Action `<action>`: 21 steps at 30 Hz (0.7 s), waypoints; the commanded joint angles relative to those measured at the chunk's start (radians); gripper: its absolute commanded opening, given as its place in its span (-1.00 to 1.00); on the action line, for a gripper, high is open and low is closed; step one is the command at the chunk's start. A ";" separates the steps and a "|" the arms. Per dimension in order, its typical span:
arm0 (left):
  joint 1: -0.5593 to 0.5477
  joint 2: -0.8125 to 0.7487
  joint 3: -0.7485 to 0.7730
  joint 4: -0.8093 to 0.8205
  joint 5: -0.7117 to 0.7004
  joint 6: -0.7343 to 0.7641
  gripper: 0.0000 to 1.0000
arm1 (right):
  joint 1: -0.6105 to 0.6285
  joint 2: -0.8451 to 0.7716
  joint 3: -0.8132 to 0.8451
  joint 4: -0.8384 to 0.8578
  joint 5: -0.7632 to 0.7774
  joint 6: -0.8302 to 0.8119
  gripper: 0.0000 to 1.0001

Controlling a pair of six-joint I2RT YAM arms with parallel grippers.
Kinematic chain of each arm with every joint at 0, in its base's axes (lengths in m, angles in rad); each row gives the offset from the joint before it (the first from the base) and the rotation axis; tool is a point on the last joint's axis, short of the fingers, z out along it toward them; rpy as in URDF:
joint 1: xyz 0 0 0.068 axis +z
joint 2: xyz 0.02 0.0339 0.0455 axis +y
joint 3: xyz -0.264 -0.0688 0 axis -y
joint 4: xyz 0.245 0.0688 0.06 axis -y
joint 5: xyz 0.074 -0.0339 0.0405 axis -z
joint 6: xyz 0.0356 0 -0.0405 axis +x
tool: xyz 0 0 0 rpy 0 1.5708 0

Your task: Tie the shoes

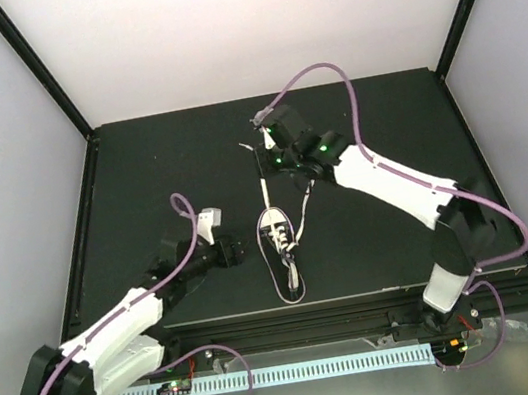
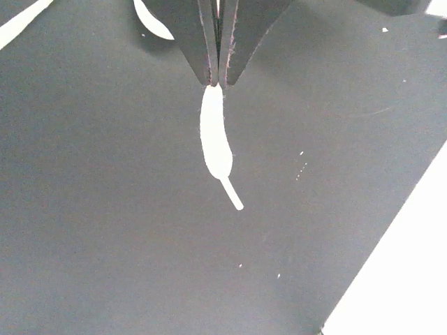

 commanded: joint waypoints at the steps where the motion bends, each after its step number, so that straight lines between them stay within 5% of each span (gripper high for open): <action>1: -0.080 0.121 0.080 0.202 0.011 0.012 0.59 | -0.017 -0.079 -0.109 0.024 -0.018 0.043 -0.97; 11: -0.159 0.340 0.163 0.429 0.067 0.060 0.49 | -0.025 -0.156 -0.174 0.020 -0.030 0.060 -0.97; 21: -0.173 0.472 0.238 0.388 0.010 0.093 -0.05 | -0.027 -0.203 -0.203 0.026 -0.045 0.071 -0.97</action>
